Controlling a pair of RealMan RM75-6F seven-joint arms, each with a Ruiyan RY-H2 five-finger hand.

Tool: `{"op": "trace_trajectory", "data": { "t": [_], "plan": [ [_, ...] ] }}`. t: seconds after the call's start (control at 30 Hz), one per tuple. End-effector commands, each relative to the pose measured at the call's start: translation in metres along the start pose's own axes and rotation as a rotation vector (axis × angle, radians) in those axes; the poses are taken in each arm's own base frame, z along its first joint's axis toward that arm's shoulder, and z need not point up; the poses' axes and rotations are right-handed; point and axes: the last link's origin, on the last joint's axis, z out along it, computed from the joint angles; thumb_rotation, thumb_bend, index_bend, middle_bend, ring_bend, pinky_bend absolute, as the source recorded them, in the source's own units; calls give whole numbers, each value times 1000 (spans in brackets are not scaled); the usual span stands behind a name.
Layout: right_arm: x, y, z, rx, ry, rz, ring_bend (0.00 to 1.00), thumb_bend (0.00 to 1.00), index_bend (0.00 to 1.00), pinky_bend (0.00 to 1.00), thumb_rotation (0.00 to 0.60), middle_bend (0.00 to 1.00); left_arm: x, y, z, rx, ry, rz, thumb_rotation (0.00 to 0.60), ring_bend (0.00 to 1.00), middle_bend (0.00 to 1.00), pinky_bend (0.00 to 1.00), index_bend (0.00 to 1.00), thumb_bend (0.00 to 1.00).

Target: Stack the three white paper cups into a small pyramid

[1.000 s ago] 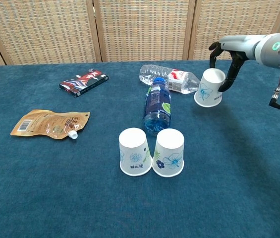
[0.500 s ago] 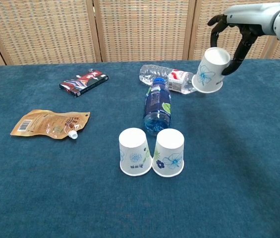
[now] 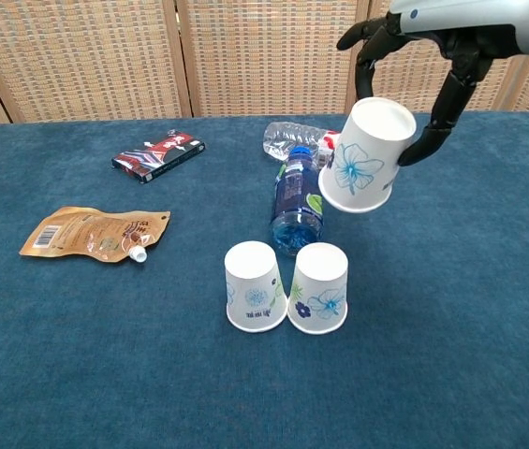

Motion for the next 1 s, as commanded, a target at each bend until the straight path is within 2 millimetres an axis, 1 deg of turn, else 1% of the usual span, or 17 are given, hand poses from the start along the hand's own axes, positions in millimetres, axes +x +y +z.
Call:
{"op": "trace_trajectory", "data": {
  "t": [0.03, 0.3, 0.53, 0.77, 1.0],
  "plan": [
    [-1, -5, -6, 26, -11, -4, 0, 150, 551, 85, 600, 0, 1, 0, 0, -3, 3, -2, 600, 0, 0, 156, 151, 187],
    [-9, -18, -3, 64, -28, 12, 0, 151, 551, 85, 600, 0, 0, 1, 0, -9, 2, -4, 600, 0, 0, 156, 151, 188],
    [-25, -35, 12, 105, -61, 32, 0, 151, 551, 85, 600, 0, 0, -1, 2, -1, 3, -7, 600, 0, 0, 156, 151, 187],
    [-32, -45, 20, 119, -72, 32, 0, 151, 551, 85, 600, 0, -1, -3, 4, 3, -3, -9, 600, 0, 0, 156, 151, 187],
    [-38, -51, 25, 125, -85, 32, 0, 151, 551, 85, 600, 0, -2, -3, 5, 3, -12, -14, 600, 0, 0, 156, 151, 187]
  ]
}}
